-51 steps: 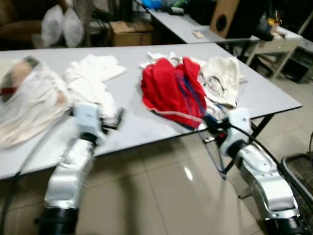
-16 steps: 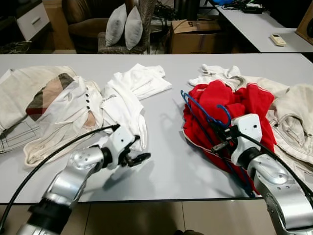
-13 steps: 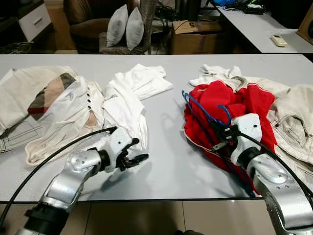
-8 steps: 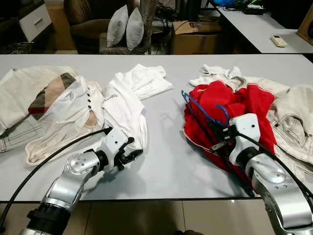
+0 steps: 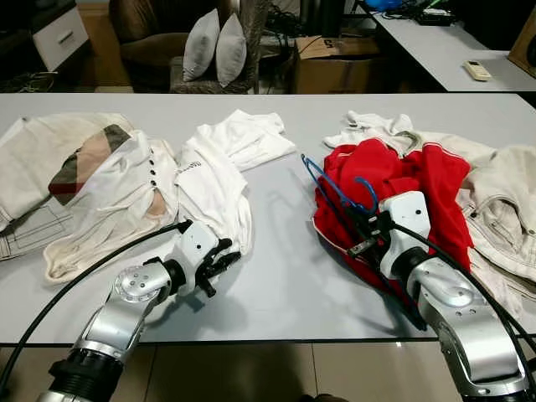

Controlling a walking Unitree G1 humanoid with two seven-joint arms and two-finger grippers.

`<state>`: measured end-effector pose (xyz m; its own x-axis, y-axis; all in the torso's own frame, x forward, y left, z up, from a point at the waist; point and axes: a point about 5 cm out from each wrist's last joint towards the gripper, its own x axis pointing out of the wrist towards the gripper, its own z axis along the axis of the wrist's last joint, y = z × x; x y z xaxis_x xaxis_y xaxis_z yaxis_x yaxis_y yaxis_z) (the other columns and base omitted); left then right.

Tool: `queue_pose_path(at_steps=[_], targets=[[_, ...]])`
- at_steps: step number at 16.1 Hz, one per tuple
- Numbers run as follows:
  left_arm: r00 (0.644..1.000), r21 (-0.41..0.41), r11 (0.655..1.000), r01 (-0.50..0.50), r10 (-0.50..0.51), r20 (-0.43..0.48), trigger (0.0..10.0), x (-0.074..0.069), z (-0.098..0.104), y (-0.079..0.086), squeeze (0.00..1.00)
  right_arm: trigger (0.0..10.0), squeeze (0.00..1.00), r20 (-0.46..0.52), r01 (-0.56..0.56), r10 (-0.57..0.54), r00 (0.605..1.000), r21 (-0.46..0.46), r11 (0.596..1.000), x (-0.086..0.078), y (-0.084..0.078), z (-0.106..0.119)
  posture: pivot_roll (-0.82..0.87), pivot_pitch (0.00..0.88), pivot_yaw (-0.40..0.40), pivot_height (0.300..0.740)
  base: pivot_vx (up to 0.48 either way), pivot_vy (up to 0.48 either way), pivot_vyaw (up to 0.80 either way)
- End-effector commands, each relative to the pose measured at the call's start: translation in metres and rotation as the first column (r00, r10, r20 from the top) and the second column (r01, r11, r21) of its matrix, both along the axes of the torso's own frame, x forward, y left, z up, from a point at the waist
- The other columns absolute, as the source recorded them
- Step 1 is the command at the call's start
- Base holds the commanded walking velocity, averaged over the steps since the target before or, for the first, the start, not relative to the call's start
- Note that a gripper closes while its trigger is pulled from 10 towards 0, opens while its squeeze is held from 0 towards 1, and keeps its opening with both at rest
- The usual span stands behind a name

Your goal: Hang hanger

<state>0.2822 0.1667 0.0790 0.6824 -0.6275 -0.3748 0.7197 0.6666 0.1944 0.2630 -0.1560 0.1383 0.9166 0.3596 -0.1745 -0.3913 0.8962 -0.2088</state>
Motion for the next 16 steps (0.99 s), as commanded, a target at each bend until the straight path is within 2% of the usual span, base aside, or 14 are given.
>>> queue_pose_path(at_steps=[1,4,7,8,10,11,12,13,16], targets=[[0.999,0.009,1.000,-0.027,0.026,0.031,0.0,0.005,0.004,0.005,0.00,10.0,0.00,0.001,0.005,-0.005,1.000,-0.006,1.000,0.001,0.000,-0.001,-0.08,0.000,0.026,0.740,0.000,0.000,0.00],[0.992,-0.032,0.998,-0.058,0.061,0.114,0.0,0.014,0.019,0.008,0.00,10.0,0.00,-0.001,0.011,-0.011,1.000,0.002,1.000,0.000,0.001,-0.003,-0.07,0.000,0.028,0.740,0.000,0.000,0.00],[0.947,-0.056,0.998,-0.024,0.041,0.319,0.0,0.031,0.062,0.013,0.00,10.0,0.00,0.010,0.031,-0.031,0.999,0.025,0.999,0.001,0.000,-0.003,-0.06,0.000,0.033,0.740,0.000,0.000,0.00],[0.941,-0.066,0.998,-0.008,0.030,0.338,0.0,0.033,0.070,0.014,0.00,10.0,0.00,0.010,0.033,-0.033,0.999,0.033,0.999,0.001,0.000,-0.002,-0.05,0.000,0.034,0.740,0.000,0.000,0.00],[0.909,-0.039,0.995,0.094,-0.070,0.410,0.0,0.036,0.109,0.022,0.00,10.0,0.00,0.012,-0.031,0.030,0.999,0.111,0.993,-0.002,0.000,0.002,-0.04,0.000,0.034,0.740,0.000,0.000,0.00],[0.908,-0.026,0.993,0.112,-0.091,0.410,0.0,0.036,0.114,0.024,0.00,10.0,0.00,0.023,-0.071,0.068,0.997,0.136,0.988,-0.003,0.001,0.005,-0.04,0.000,0.034,0.740,0.000,0.000,0.00],[0.912,0.024,0.987,0.161,-0.158,0.377,0.0,0.033,0.120,0.028,0.00,10.0,0.00,0.059,-0.170,0.162,0.985,0.168,0.971,-0.008,0.001,0.014,-0.03,0.000,0.037,0.740,0.000,0.000,0.00],[0.912,0.041,0.983,0.180,-0.182,0.366,0.0,0.032,0.121,0.029,0.00,10.0,0.00,0.067,-0.193,0.184,0.981,0.173,0.966,-0.009,0.000,0.016,-0.03,0.000,0.038,0.740,0.000,0.000,0.00],[0.884,0.056,0.954,0.294,-0.293,0.364,0.0,0.021,0.139,0.030,0.00,10.0,0.00,0.105,-0.325,0.309,0.945,0.201,0.924,-0.013,-0.007,0.030,-0.02,0.000,0.039,0.740,0.000,0.000,0.00]])
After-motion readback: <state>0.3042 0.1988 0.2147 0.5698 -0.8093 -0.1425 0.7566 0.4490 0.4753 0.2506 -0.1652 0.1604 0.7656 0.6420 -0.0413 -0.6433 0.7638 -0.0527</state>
